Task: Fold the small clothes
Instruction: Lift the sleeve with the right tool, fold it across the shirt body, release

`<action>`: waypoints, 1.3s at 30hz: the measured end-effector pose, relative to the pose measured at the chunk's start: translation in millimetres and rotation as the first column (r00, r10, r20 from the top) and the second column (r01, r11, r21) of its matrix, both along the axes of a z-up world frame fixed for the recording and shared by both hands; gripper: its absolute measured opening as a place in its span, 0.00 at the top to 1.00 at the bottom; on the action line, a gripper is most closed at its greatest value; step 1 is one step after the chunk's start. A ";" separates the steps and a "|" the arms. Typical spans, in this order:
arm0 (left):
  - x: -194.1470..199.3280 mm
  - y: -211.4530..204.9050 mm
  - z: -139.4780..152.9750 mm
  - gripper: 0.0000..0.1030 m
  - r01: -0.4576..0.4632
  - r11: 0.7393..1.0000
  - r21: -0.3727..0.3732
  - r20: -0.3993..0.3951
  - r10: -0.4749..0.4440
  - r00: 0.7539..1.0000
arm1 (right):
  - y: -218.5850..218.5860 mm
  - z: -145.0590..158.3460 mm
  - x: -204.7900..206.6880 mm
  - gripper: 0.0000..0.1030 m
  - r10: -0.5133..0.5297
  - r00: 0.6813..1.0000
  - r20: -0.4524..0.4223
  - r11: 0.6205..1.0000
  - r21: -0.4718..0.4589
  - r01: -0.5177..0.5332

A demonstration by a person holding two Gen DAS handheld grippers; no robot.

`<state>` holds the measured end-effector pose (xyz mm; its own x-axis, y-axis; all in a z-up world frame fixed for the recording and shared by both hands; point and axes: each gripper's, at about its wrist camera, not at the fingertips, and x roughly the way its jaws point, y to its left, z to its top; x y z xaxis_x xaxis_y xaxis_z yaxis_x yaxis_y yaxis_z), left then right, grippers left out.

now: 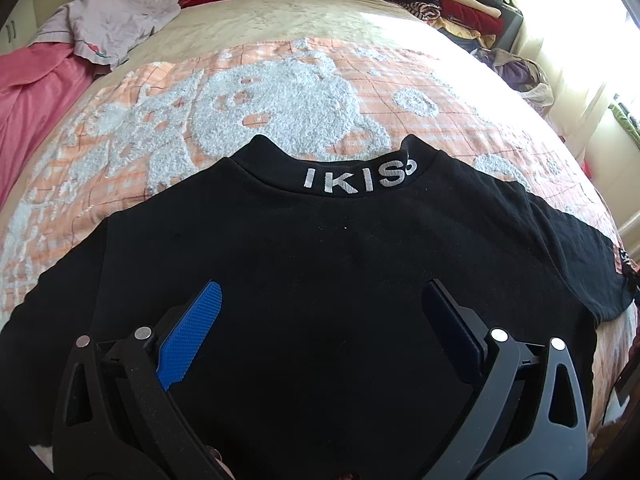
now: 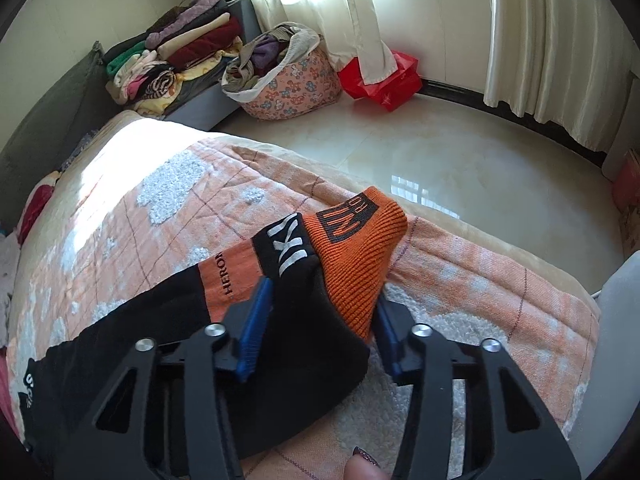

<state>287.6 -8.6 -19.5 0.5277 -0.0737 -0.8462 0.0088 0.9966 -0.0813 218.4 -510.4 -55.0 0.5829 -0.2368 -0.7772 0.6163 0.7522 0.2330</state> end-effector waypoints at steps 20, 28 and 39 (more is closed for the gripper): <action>-46.1 46.4 47.5 0.09 0.016 0.999 -0.047 0.051 -0.014 0.999 | 99.2 104.2 -8.4 0.85 0.322 0.897 0.304 0.940 0.012 -0.341; -60.3 64.8 48.2 0.08 0.015 0.993 -0.116 0.074 -0.007 0.997 | 155.8 138.9 2.8 0.85 0.418 0.848 0.325 0.897 0.001 -0.442; -60.8 70.6 45.6 0.09 0.018 0.980 -0.198 0.073 -0.003 0.997 | 237.4 167.9 10.1 0.85 0.554 0.765 0.329 0.817 -0.040 -0.575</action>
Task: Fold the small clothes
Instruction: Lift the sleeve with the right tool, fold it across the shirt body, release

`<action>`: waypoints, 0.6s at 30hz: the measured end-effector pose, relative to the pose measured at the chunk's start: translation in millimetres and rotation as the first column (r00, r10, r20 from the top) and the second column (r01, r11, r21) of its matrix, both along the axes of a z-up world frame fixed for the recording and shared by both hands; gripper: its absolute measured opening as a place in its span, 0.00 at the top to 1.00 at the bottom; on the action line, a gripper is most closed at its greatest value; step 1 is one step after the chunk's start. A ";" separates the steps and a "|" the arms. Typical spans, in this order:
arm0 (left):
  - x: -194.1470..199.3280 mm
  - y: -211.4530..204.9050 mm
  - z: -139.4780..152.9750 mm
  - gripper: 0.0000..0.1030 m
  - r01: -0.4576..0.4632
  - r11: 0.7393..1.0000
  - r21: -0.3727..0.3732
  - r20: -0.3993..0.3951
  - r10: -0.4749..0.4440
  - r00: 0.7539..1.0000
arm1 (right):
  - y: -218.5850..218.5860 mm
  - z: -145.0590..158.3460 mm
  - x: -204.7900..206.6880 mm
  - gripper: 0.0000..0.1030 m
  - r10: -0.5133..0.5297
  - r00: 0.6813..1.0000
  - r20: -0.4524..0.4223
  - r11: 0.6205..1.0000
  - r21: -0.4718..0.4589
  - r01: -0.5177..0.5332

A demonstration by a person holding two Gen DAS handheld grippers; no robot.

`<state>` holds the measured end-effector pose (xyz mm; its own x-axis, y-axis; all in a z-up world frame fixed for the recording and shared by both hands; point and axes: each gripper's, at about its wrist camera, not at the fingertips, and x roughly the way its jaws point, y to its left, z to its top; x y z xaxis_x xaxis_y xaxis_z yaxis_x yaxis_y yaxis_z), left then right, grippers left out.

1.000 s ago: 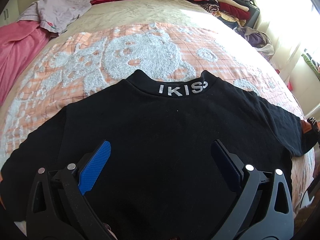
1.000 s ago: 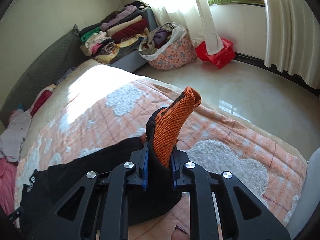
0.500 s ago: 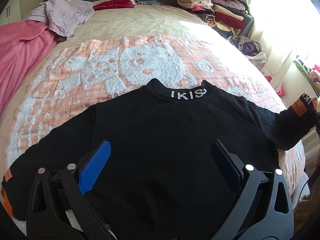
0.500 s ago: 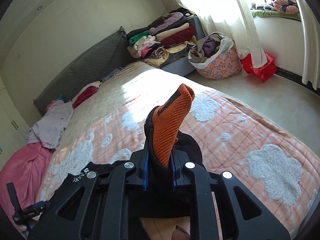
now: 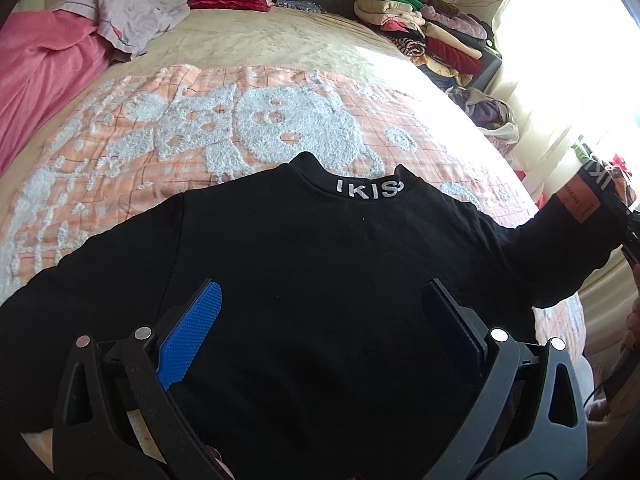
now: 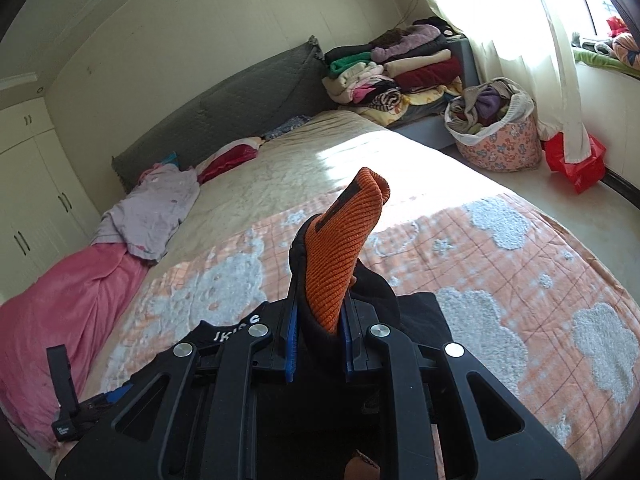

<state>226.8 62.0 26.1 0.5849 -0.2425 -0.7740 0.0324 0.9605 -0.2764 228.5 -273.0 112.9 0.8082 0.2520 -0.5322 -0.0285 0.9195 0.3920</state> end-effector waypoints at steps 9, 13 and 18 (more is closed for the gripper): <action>-3.3 15.5 1.1 0.09 0.009 0.995 -0.101 -0.022 -0.012 1.000 | 65.6 -8.1 7.2 0.85 0.137 0.990 -0.015 0.991 0.012 -0.137; -4.7 21.6 0.8 0.09 0.012 0.989 -0.150 -0.028 -0.016 0.999 | 92.5 -16.0 9.5 0.85 0.186 0.982 -0.028 0.983 0.013 -0.186; -4.7 25.3 -3.4 0.09 0.017 0.980 -0.200 -0.046 -0.027 0.999 | 122.0 -28.1 13.8 0.82 0.230 0.972 -0.058 0.973 0.007 -0.230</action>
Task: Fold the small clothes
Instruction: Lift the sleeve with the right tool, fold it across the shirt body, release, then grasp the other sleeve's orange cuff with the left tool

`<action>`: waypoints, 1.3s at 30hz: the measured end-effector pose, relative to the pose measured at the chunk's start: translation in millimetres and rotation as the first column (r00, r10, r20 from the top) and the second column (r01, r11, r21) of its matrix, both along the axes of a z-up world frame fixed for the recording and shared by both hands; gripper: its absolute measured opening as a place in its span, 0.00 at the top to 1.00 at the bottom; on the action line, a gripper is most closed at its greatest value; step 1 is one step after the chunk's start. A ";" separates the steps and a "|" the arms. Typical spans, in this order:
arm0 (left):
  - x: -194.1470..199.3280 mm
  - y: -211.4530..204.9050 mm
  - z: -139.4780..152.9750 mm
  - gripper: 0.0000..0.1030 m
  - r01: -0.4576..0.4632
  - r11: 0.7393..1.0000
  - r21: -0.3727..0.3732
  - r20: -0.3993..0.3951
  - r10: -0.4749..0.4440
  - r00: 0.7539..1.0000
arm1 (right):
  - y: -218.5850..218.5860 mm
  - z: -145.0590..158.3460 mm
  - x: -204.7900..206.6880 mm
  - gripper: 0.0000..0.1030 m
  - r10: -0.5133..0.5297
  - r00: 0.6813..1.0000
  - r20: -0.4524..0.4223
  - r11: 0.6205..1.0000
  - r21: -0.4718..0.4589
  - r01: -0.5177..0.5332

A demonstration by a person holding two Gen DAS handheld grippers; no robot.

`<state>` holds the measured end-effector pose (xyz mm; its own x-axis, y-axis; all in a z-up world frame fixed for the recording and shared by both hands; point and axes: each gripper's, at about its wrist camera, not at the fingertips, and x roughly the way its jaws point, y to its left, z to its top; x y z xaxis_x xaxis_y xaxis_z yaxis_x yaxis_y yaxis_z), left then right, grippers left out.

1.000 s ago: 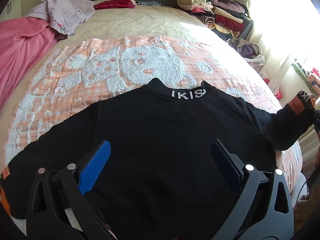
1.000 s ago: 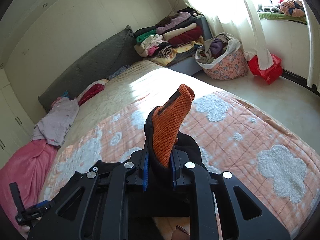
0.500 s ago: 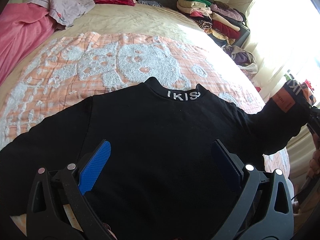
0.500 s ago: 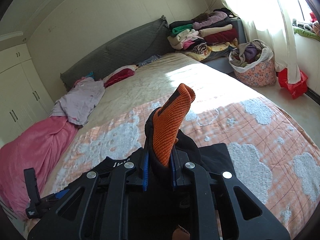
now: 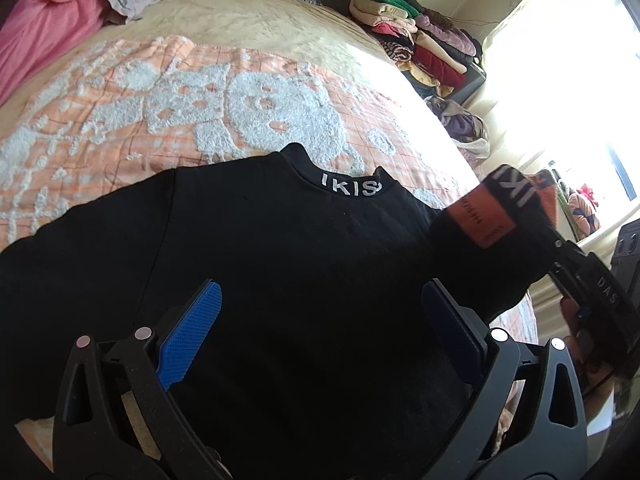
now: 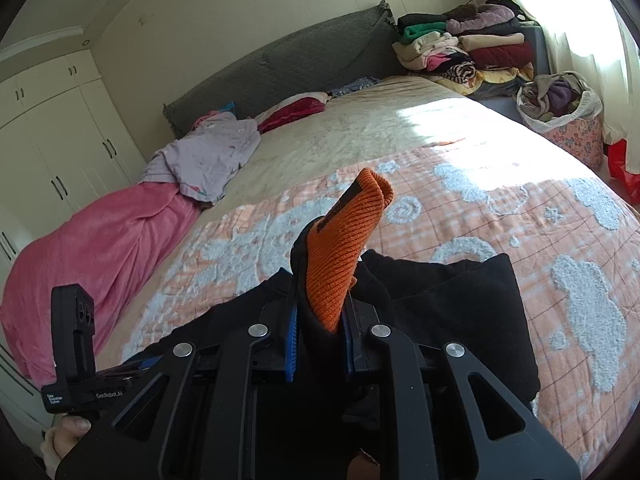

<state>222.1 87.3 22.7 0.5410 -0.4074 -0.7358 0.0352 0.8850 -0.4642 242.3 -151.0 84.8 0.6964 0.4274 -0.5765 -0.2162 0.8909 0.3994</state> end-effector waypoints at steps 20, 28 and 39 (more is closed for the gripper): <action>7.6 11.9 -39.7 0.09 -0.028 0.988 -0.152 -0.120 0.010 0.993 | 9.6 -23.1 -6.2 0.56 0.057 0.998 -0.038 0.998 0.001 -0.057; 3.2 -30.6 -21.0 0.09 0.077 0.997 0.026 -0.045 -0.076 0.996 | -63.7 -51.6 -16.9 0.54 -0.160 0.979 -0.130 0.987 -0.056 0.153; -1.4 -169.9 -2.6 0.09 0.262 0.825 0.501 0.043 -0.326 0.944 | -127.7 -60.1 -48.4 0.49 -0.246 0.957 -0.152 0.969 -0.039 0.243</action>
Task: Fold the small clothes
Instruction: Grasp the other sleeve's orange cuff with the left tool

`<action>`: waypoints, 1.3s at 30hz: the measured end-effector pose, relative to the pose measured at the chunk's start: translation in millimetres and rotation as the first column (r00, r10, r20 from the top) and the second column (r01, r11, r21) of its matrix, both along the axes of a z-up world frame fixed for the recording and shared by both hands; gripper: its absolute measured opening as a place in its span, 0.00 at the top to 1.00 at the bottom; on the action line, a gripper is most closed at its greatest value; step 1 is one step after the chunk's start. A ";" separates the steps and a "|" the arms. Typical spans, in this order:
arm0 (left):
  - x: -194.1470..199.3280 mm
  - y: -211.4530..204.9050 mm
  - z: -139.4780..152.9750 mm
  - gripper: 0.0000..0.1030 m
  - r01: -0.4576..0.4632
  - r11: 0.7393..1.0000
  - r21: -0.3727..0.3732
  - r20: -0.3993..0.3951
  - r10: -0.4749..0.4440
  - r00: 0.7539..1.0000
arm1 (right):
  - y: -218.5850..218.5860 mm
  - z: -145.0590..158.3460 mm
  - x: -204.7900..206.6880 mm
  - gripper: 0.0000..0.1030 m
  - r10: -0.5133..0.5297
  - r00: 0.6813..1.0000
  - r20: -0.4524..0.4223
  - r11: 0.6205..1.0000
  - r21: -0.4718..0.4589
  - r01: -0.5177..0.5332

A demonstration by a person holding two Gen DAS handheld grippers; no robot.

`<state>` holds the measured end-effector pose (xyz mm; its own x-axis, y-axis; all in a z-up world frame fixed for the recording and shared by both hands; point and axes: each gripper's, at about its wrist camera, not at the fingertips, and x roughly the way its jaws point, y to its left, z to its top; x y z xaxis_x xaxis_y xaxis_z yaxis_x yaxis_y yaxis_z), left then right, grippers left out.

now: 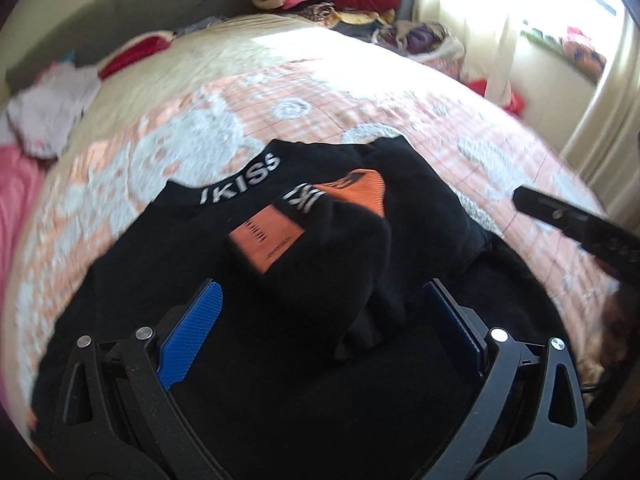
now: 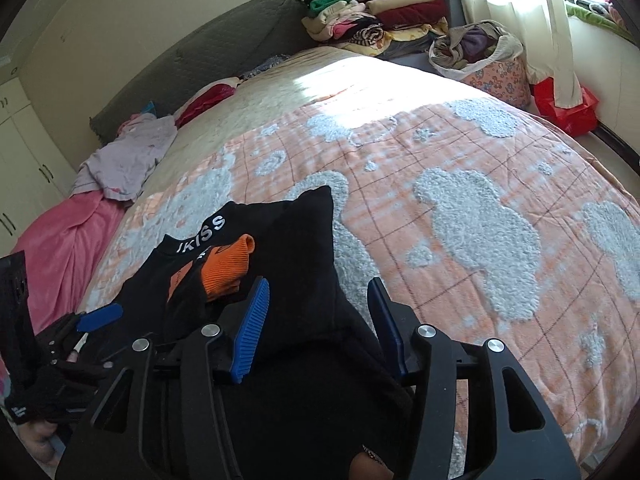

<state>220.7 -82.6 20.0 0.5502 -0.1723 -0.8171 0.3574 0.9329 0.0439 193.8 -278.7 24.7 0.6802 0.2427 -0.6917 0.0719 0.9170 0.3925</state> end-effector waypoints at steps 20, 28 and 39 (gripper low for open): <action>32.6 52.4 -3.3 0.86 -0.178 0.916 -0.360 -0.111 0.147 0.983 | -23.3 4.2 -16.3 0.46 -0.016 1.000 0.017 0.999 0.051 0.016; 0.2 128.4 -3.3 0.68 -0.269 0.849 -0.455 -0.153 0.224 0.963 | 7.6 -0.6 -8.8 0.46 0.047 0.999 -0.002 0.999 0.021 -0.047; -24.1 203.7 -47.2 0.39 -0.431 0.673 -0.601 -0.344 0.269 0.900 | 64.3 -3.5 -3.1 0.46 0.171 0.985 -0.026 0.983 -0.064 -0.173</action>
<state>196.6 121.2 -27.2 0.5122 -0.5313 -0.6748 -0.0773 0.7539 -0.6524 190.7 -214.4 21.2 0.6182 0.3084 -0.7230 -0.0821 0.9401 0.3308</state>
